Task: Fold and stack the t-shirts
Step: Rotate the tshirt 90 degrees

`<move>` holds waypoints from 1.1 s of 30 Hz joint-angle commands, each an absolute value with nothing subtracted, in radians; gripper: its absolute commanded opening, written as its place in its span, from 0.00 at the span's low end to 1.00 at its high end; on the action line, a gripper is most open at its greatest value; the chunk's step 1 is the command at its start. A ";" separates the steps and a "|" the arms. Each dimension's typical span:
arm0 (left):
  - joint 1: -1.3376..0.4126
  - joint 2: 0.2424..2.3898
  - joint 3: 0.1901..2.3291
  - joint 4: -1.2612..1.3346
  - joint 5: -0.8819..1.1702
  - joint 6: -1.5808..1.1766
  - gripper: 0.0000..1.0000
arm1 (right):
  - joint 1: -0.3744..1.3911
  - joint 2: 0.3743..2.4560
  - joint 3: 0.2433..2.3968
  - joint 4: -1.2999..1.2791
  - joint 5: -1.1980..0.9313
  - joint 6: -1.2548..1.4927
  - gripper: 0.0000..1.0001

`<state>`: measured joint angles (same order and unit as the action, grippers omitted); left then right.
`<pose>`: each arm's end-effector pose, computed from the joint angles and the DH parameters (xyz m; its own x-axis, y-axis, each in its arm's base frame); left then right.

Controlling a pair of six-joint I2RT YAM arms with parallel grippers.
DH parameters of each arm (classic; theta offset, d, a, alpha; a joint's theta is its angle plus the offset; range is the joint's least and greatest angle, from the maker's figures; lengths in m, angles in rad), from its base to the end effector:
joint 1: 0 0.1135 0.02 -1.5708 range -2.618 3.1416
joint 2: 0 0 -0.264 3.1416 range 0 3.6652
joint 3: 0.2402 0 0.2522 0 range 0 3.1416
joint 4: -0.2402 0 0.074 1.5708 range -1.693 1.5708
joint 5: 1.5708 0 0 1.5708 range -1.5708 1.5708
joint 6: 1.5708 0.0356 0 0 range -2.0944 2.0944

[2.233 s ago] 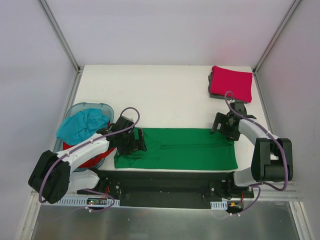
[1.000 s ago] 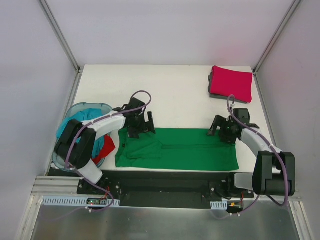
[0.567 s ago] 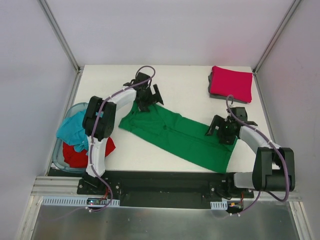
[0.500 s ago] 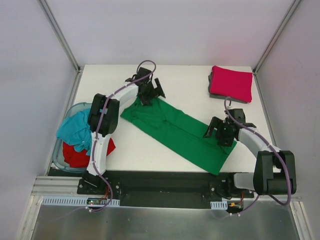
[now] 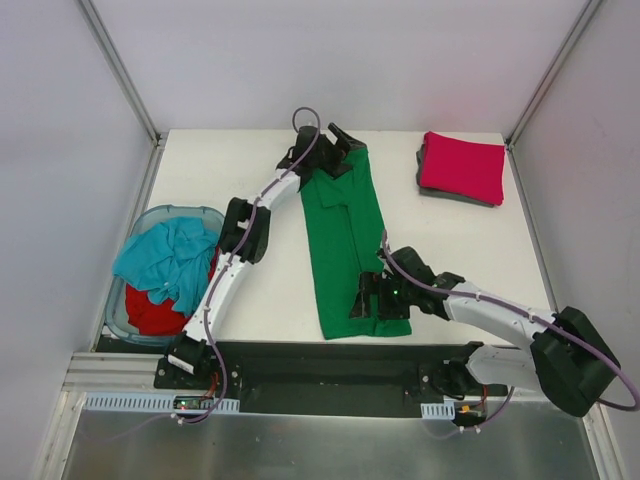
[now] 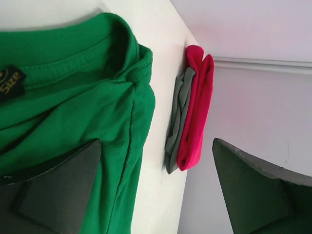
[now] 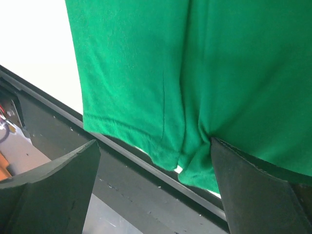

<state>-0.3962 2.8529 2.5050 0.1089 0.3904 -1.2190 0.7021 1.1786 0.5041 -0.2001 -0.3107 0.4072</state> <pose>0.5738 -0.2547 0.1362 -0.7305 -0.6354 -0.2502 0.0355 0.3306 -0.9431 0.1587 0.1485 0.1685 -0.8407 -0.2173 -0.4960 -0.4701 0.7475 0.4694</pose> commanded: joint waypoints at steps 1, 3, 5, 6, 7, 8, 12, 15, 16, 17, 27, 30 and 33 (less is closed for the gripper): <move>-0.419 2.902 2.516 0.209 0.256 -1.257 0.99 | 0.804 1.203 0.561 -0.236 -0.267 0.460 0.96; -0.426 2.885 2.514 0.224 0.232 -1.198 0.99 | 0.831 1.213 0.587 -0.241 -0.276 0.437 0.96; -0.425 2.876 2.514 0.248 0.245 -1.163 0.99 | 0.854 1.229 0.609 -0.259 -0.308 0.422 0.96; -0.420 2.869 2.516 0.256 0.259 -1.132 0.99 | 0.865 1.236 0.618 -0.294 -0.313 0.423 0.96; -0.417 2.855 2.519 0.239 0.265 -1.102 0.99 | 0.873 1.244 0.630 -0.316 -0.308 0.420 0.96; -0.414 2.833 2.513 0.227 0.264 -1.066 0.99 | 0.883 1.243 0.630 -0.325 -0.295 0.419 0.96; -0.414 2.752 2.503 0.230 0.330 -0.999 0.99 | 0.891 1.186 0.644 -0.345 -0.163 0.417 0.96; -0.417 2.657 2.491 0.210 0.417 -0.953 0.99 | 0.887 1.146 0.699 -0.390 0.073 0.463 0.96; -0.419 2.620 2.484 0.196 0.454 -0.931 0.99 | 0.887 1.125 0.701 -0.370 0.106 0.477 0.96; -0.420 2.574 2.470 0.183 0.486 -0.908 0.99 | 0.887 1.105 0.693 -0.335 0.129 0.485 0.96; -0.443 1.859 1.815 0.003 0.695 -0.689 0.99 | 0.877 0.818 0.575 -0.274 0.311 0.604 0.96; -0.526 1.541 1.402 0.003 0.461 -0.588 0.99 | 0.867 0.709 0.461 -0.295 0.392 0.728 0.96; -0.645 1.292 1.078 0.003 0.231 -0.580 0.99 | 0.859 0.571 0.375 -0.302 0.419 0.770 0.96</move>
